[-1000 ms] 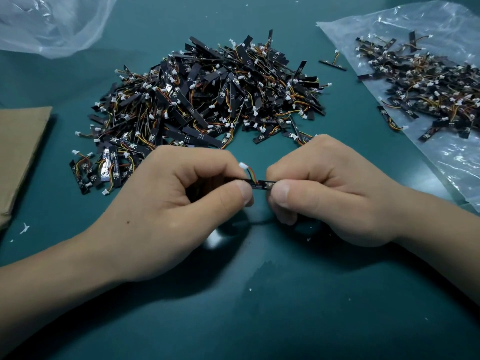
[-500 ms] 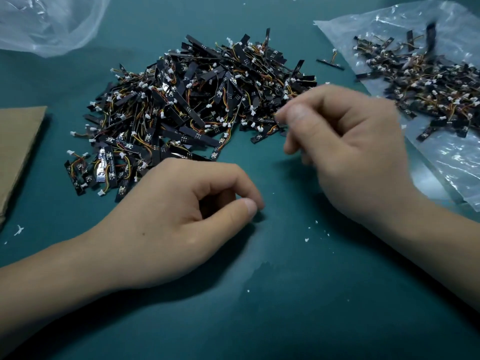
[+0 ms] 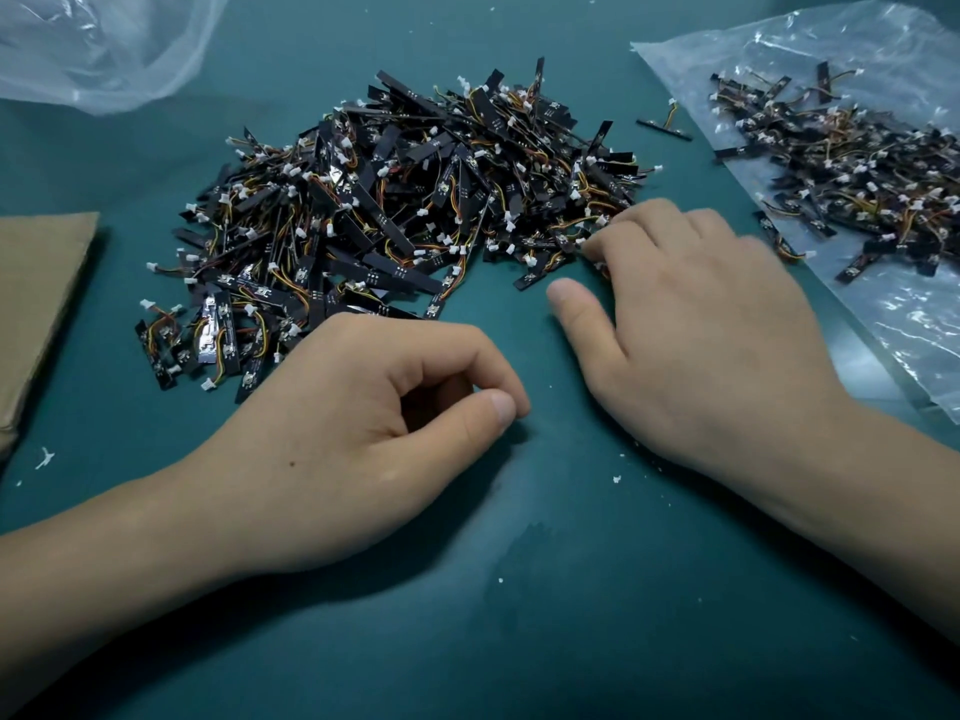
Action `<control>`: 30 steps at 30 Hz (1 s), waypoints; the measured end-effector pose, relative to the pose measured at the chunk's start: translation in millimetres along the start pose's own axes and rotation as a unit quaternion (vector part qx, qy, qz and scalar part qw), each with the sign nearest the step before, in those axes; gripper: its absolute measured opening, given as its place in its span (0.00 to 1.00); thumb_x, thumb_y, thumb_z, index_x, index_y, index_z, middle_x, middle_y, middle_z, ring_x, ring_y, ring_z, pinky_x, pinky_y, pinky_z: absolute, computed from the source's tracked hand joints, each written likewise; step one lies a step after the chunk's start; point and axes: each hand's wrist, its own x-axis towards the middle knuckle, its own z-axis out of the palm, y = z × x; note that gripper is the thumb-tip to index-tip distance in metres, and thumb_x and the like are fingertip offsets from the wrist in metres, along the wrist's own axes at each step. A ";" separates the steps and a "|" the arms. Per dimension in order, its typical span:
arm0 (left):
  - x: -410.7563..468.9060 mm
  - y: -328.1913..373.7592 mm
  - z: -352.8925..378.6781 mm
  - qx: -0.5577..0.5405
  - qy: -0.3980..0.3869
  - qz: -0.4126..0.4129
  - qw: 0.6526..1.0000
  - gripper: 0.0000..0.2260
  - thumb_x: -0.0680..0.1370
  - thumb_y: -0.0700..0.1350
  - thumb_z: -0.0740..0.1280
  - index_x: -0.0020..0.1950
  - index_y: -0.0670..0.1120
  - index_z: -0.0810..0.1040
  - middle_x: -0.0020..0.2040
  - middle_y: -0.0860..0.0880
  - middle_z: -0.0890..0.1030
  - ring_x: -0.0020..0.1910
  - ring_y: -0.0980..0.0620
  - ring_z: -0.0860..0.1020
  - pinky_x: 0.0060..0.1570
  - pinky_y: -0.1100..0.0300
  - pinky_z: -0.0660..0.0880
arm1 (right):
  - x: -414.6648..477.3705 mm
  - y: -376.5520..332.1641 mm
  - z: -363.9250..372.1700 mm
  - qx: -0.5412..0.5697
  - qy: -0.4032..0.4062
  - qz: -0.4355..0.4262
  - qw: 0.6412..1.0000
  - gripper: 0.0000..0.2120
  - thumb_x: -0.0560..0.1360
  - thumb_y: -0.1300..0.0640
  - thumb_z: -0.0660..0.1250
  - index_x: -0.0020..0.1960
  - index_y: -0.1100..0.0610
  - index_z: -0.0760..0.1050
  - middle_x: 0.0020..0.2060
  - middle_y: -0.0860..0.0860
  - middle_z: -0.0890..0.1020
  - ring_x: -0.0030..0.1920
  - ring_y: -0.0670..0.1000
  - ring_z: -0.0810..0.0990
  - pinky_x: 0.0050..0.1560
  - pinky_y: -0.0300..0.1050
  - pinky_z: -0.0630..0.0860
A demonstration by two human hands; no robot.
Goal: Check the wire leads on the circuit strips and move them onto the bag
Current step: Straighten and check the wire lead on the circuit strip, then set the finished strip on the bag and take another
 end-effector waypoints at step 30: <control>4.2 -1.1 -0.2 -0.076 0.105 -0.031 0.991 0.06 0.77 0.45 0.69 0.41 0.47 0.77 0.29 0.50 0.78 0.25 0.53 0.75 0.26 0.64 0.70 | -6.3 1.3 5.6 0.415 0.022 -0.205 0.886 0.10 0.82 0.51 0.66 0.45 0.54 0.80 0.31 0.49 0.80 0.31 0.50 0.76 0.34 0.43 0.72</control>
